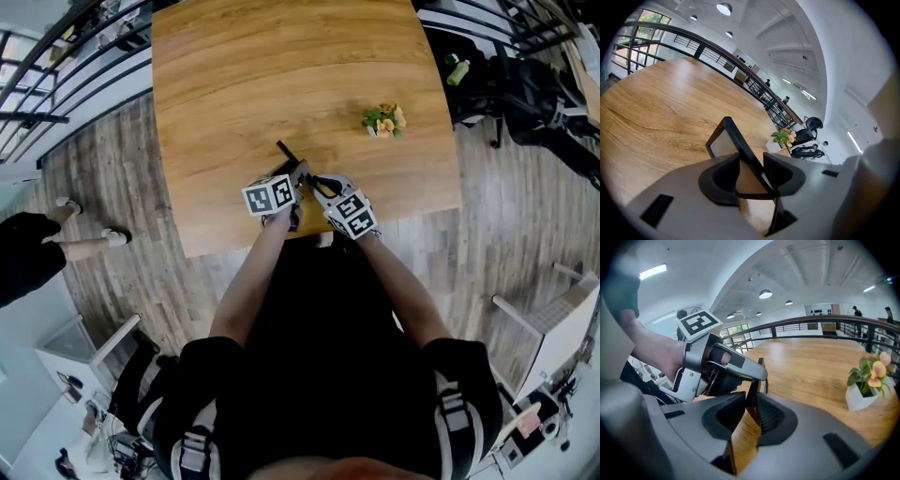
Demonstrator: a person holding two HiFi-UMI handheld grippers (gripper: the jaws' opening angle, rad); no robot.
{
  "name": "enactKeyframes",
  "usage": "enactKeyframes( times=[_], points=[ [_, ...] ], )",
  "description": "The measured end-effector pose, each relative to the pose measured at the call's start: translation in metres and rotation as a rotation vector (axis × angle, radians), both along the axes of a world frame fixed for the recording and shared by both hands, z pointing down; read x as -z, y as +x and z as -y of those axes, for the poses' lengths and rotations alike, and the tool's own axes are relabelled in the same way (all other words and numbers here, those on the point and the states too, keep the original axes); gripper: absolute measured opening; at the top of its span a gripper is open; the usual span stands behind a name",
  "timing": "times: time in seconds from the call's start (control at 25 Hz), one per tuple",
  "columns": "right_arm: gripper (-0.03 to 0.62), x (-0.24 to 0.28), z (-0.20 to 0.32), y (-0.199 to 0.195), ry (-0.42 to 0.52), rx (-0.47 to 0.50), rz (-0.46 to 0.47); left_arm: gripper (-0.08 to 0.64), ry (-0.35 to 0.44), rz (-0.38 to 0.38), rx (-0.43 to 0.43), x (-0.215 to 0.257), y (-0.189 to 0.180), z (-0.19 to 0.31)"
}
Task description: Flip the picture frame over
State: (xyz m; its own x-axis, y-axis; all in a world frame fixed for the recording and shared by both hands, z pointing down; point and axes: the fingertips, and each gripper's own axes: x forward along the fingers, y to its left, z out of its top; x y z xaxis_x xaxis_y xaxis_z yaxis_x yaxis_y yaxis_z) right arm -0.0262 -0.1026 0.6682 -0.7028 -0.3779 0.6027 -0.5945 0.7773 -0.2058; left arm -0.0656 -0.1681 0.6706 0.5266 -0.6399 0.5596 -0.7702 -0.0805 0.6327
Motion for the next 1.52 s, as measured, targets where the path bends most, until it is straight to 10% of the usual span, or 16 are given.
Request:
enactKeyframes(
  times=[0.96, 1.52],
  points=[
    [0.095, -0.011, -0.017, 0.011, -0.145, -0.038, 0.196, 0.095, -0.138, -0.124, 0.114, -0.043, -0.05, -0.051],
    [0.132, -0.02, 0.01, 0.034, -0.183, -0.08, 0.216, 0.078, -0.046, -0.199, 0.008, -0.029, -0.037, -0.044]
  ],
)
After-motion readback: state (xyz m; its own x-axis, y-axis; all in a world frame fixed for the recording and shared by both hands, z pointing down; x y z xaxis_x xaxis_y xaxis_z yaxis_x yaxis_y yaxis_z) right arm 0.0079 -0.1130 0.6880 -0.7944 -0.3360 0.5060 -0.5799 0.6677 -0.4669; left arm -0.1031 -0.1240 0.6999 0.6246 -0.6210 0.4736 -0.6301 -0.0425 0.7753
